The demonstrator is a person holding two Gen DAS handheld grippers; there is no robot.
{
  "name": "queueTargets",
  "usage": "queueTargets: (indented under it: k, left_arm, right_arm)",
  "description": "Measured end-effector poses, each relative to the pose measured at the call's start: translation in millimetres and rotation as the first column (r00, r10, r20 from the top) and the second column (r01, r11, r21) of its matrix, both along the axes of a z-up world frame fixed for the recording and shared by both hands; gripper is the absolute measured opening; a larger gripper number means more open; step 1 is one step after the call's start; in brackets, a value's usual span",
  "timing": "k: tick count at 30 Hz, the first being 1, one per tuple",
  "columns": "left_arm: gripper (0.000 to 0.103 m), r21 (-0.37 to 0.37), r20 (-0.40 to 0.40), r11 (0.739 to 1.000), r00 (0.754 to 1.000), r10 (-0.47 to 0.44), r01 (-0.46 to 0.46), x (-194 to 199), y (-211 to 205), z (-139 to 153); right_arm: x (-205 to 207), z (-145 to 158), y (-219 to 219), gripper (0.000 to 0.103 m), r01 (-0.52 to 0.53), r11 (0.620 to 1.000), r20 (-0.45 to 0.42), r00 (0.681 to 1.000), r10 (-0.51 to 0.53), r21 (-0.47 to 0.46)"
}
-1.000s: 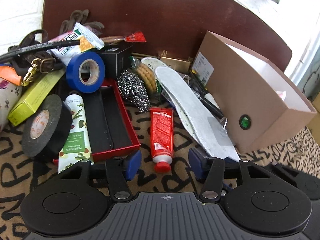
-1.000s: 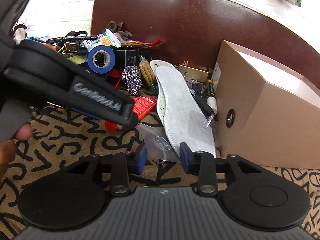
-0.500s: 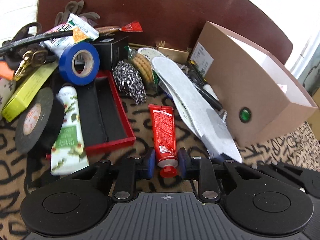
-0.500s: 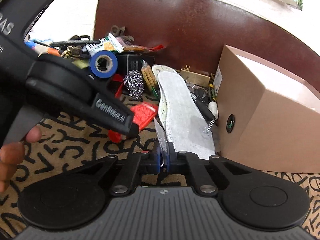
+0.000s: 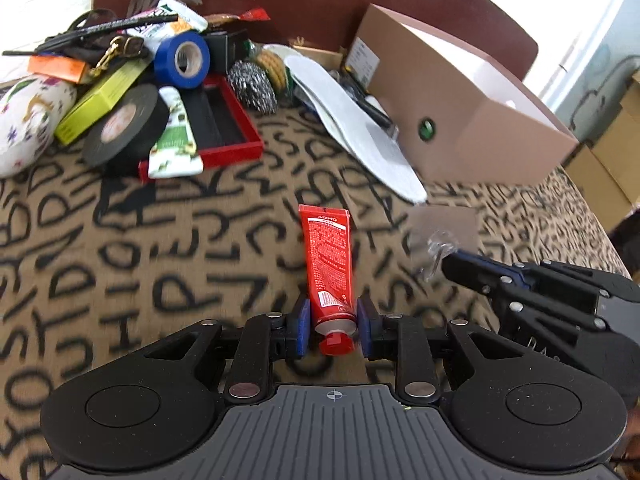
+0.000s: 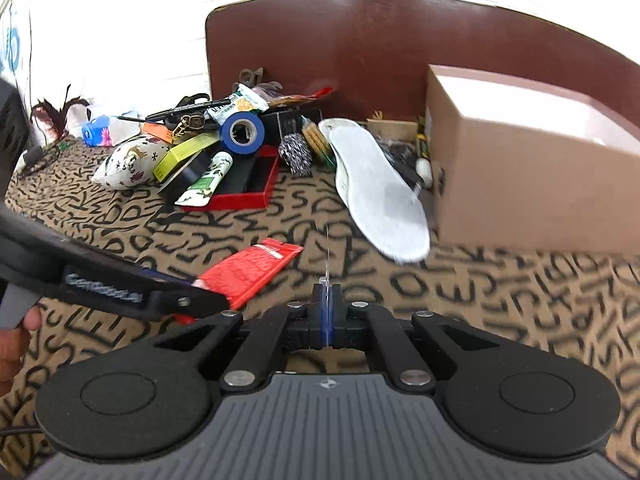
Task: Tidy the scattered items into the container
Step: 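Grasp the red tube with the left gripper and pull it out, then lift the red tube with the left gripper while the right gripper grasps a clear plastic bag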
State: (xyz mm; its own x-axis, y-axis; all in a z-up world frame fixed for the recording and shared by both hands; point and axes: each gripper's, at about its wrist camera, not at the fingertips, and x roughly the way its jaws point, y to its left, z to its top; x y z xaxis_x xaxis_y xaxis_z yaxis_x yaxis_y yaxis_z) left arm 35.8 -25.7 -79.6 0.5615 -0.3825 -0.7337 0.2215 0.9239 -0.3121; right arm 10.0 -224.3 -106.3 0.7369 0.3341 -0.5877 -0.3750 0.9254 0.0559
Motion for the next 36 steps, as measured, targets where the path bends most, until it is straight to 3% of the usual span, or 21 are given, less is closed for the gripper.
queueTargets:
  k: [2,3,9,11,12,13,22,24,29,30,32,34,36]
  left_arm:
    - [0.026,0.017,0.005,1.0,1.0,-0.007,0.007,-6,-2,0]
    - [0.043,0.028,0.012,1.0,1.0,-0.011,0.011,-6,-4,0]
    - [0.048,0.072,0.042,0.997,0.999,-0.015,0.012,4,-19,1]
    - [0.048,0.087,0.048,0.996,0.999,-0.023,0.019,8,-22,0]
    - [0.039,0.096,0.049,0.995,0.998,-0.027,0.023,9,-24,0]
    - [0.018,0.107,0.054,0.994,0.998,-0.032,0.026,9,-25,0]
    - [0.016,0.128,0.065,0.99,0.996,-0.06,0.051,10,-29,0]
    - [0.016,0.129,0.065,0.99,0.996,-0.066,0.057,11,-30,0]
    - [0.021,0.128,0.062,0.99,0.996,-0.067,0.059,14,-30,-1]
    - [0.021,0.128,0.062,0.99,0.996,-0.066,0.058,13,-30,-1]
    - [0.021,0.129,0.061,0.99,0.996,-0.068,0.06,14,-30,-1]
    - [0.028,0.128,0.061,0.99,0.996,-0.066,0.058,14,-30,-1]
    - [0.028,0.131,0.061,0.99,0.996,-0.068,0.059,15,-30,-1]
  right_arm:
    - [-3,-5,-4,0.001,0.021,1.0,-0.018,1.0,-0.021,-0.003]
    - [-2,-8,-6,0.001,0.031,1.0,-0.026,0.999,-0.031,-0.003]
    - [3,-11,-10,0.005,0.064,0.998,-0.017,0.998,-0.064,0.02]
    - [6,-11,-10,0.006,0.072,0.997,-0.016,0.997,-0.072,0.025]
    - [8,-11,-9,0.006,0.073,0.997,-0.014,0.997,-0.073,0.027]
    - [9,-11,-9,0.006,0.074,0.997,-0.011,0.997,-0.073,0.029]
    - [17,-10,-1,0.01,0.057,0.997,-0.004,0.998,-0.057,0.052]
    - [19,-11,0,0.015,0.052,0.997,-0.005,0.999,-0.052,0.06]
    - [25,-12,2,0.018,0.074,0.994,-0.008,0.997,-0.074,0.081]
    - [25,-13,1,0.02,0.081,0.992,-0.014,0.997,-0.08,0.092]
    - [26,-13,-1,0.04,0.098,0.989,-0.025,0.995,-0.096,0.114]
    - [26,-13,-4,0.053,0.119,0.984,-0.033,0.993,-0.115,0.133]
    - [27,-14,-7,0.058,0.135,0.979,-0.043,0.991,-0.13,0.154]
